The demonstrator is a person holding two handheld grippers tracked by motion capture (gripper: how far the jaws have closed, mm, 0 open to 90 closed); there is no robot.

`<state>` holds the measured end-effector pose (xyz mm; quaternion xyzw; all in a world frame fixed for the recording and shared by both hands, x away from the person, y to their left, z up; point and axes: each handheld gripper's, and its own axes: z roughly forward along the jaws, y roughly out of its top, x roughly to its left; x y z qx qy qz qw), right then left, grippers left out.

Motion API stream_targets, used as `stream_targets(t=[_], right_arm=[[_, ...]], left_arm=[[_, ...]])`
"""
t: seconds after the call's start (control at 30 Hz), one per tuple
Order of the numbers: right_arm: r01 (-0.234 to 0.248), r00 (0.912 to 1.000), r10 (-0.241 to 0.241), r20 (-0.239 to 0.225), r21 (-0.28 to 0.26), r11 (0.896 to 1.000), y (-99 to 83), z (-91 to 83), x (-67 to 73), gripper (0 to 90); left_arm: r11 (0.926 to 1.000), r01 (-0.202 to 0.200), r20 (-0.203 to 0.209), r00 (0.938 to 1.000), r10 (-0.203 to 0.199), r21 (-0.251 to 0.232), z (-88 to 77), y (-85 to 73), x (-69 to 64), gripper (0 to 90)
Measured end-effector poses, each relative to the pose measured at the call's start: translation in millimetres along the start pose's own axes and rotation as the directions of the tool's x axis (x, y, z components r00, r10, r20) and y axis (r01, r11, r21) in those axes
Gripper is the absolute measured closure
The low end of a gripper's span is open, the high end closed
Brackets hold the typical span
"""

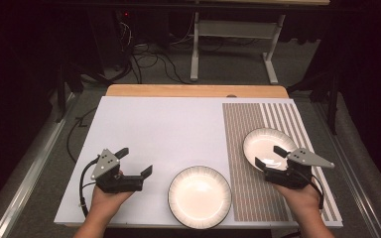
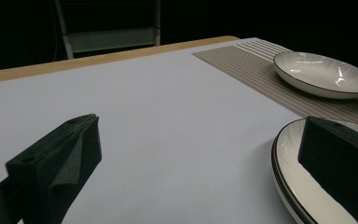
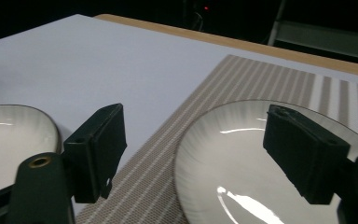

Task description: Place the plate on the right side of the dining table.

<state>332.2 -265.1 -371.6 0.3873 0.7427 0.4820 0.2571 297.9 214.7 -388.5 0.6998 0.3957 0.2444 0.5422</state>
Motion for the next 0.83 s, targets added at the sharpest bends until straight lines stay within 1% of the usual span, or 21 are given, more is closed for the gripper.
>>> stream_targets(t=[0.03,0.07,0.17,0.2,0.23,0.27,0.3,0.33,0.4,0.43,0.47,0.53,0.57,0.63,0.67,0.77,0.83], right_arm=[[0.017,0.9997,-0.017,-0.016,-0.007,1.000,1.4,0.3,9.9,17.0],[0.017,0.9997,-0.017,-0.016,-0.007,1.000,1.4,0.3,9.9,17.0],[0.033,0.9990,-0.033,-0.029,-0.019,0.999,2.8,0.2,22.4,15.2],[0.027,0.9990,-0.027,-0.034,-0.020,0.999,2.6,0.0,26.6,14.5],[0.041,0.9982,-0.041,-0.042,-0.023,0.999,2.5,0.7,32.5,12.0],[0.041,0.9982,-0.041,-0.042,-0.023,0.999,2.5,0.7,32.5,12.0],[0.050,0.9973,-0.051,-0.052,-0.029,0.998,2.1,2.1,37.5,9.0],[0.050,0.9973,-0.051,-0.052,-0.029,0.998,2.1,2.1,37.5,9.0],[0.045,0.9971,-0.047,-0.059,-0.028,0.999,1.4,3.2,42.2,4.9],[0.052,0.9966,-0.054,-0.062,-0.035,0.998,0.9,3.8,44.1,1.6],[0.057,0.9963,-0.059,-0.062,-0.039,0.998,0.6,4.2,46.1,0.4],[0.051,0.9955,-0.055,-0.077,-0.049,0.998,0.0,3.6,50.5,0.4],[0.070,0.9940,-0.075,-0.080,-0.055,0.996,-0.5,2.7,54.0,0.4],[0.078,0.9938,-0.082,-0.075,-0.055,0.995,-0.7,2.4,55.9,0.4],[0.087,0.9927,-0.091,-0.078,-0.056,0.995,-1.0,2.5,56.5,0.4],[0.078,0.9933,-0.082,-0.081,-0.052,0.996,-1.4,3.0,56.8,0.4],[0.086,0.9929,-0.090,-0.077,-0.054,0.995,-1.7,3.5,55.2,0.4]], left_arm=[[1.0000,-0.001,0.001,1.0000,0.001,-0.001,-0.1,0.0,-0.4,0.1],[1.0000,-0.001,0.001,1.0000,0.001,-0.001,-0.3,0.1,-0.7,0.1],[1.0000,0.001,0.003,1.0000,-0.001,-0.007,-0.8,0.4,-1.7,0.0],[1.0000,0.000,0.004,1.0000,0.000,-0.008,-1.1,0.6,-1.9,0.1],[1.0000,-0.003,0.004,1.0000,0.003,-0.008,-1.8,1.1,-2.0,0.1],[0.9999,-0.005,0.002,1.0000,0.005,-0.011,-2.8,1.8,-2.1,0.1],[0.9999,-0.007,0.000,1.0000,0.007,-0.015,-4.1,2.4,-2.0,0.0],[0.9998,-0.002,0.000,1.0000,0.002,-0.022,-5.3,2.9,-2.2,0.0],[0.9995,-0.005,-0.003,1.0000,0.005,-0.030,-7.2,3.5,-3.2,0.0],[0.9994,-0.009,-0.003,1.0000,0.009,-0.033,-7.8,3.7,-3.9,0.0],[0.9994,-0.015,-0.005,0.9999,0.015,-0.032,-8.4,3.9,-4.5,0.0],[0.9990,-0.033,-0.012,0.9994,0.033,-0.030,-8.8,4.1,-5.5,0.1],[0.9989,-0.037,-0.016,0.9992,0.036,-0.029,-8.4,3.9,-6.0,0.0],[0.9989,-0.036,-0.015,0.9992,0.036,-0.028,-8.2,3.7,-6.1,0.0],[0.9989,-0.038,-0.016,0.9992,0.037,-0.028,-8.1,3.6,-6.2,0.0],[0.9986,-0.047,-0.019,0.9987,0.047,-0.025,-8.7,3.5,-6.7,0.0],[0.9984,-0.048,-0.020,0.9987,0.047,-0.029,-9.6,3.7,-7.1,0.0]])
